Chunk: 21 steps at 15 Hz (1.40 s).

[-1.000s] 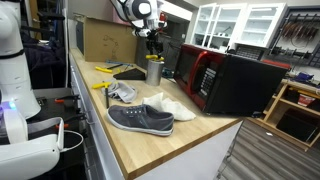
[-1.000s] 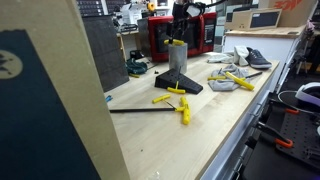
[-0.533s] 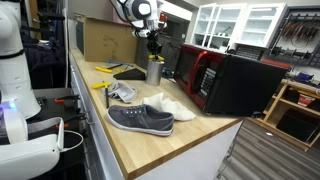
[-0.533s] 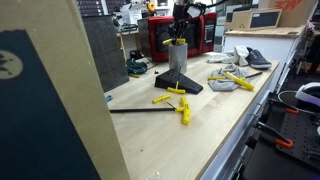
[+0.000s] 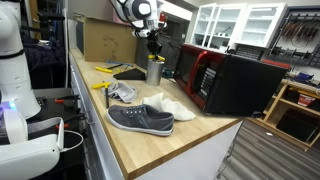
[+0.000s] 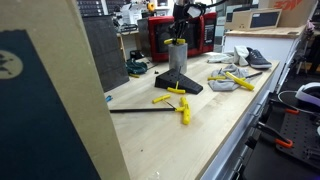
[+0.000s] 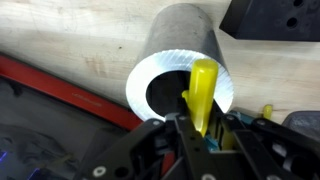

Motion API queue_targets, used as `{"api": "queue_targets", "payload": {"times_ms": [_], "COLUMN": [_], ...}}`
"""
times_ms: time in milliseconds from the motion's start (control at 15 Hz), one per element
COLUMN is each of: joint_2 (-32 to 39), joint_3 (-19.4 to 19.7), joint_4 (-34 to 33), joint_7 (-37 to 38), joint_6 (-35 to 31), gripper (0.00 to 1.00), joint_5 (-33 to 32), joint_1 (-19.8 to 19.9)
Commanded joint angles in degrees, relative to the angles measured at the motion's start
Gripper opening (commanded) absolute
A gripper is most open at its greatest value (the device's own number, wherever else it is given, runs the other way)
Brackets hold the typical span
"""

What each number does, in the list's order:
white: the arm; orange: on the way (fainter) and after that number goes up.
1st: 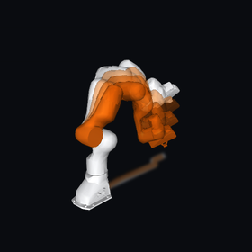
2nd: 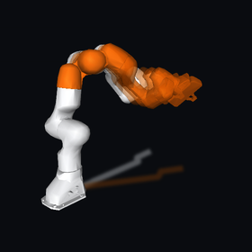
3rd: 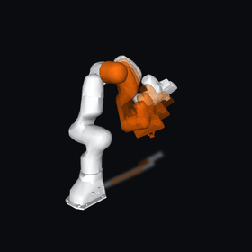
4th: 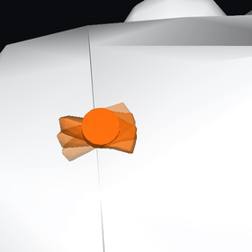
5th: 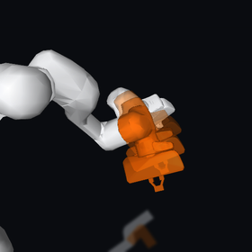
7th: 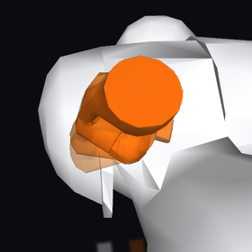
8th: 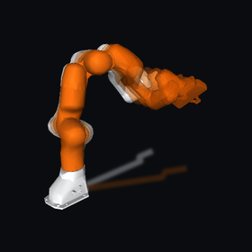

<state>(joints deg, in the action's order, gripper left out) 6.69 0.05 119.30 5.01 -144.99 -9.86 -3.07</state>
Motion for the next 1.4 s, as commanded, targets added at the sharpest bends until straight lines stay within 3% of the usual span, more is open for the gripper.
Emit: {"api": "queue_targets", "payload": {"times_ms": [0, 667, 1333], "joint_2": [-3.4, -12.8, -26.7], "joint_3": [-0.1, -2.8, -3.1], "joint_4": [0.8, 4.1, 10.6], "joint_7": [0.6, -1.9, -15.0], "joint_6": [2.5, -0.4, -3.8], "gripper": [0.06, 0.06, 0.06], "joint_5": [-4.5, -12.7, -6.8], "joint_1": [-0.5, -0.9, -2.7]}}
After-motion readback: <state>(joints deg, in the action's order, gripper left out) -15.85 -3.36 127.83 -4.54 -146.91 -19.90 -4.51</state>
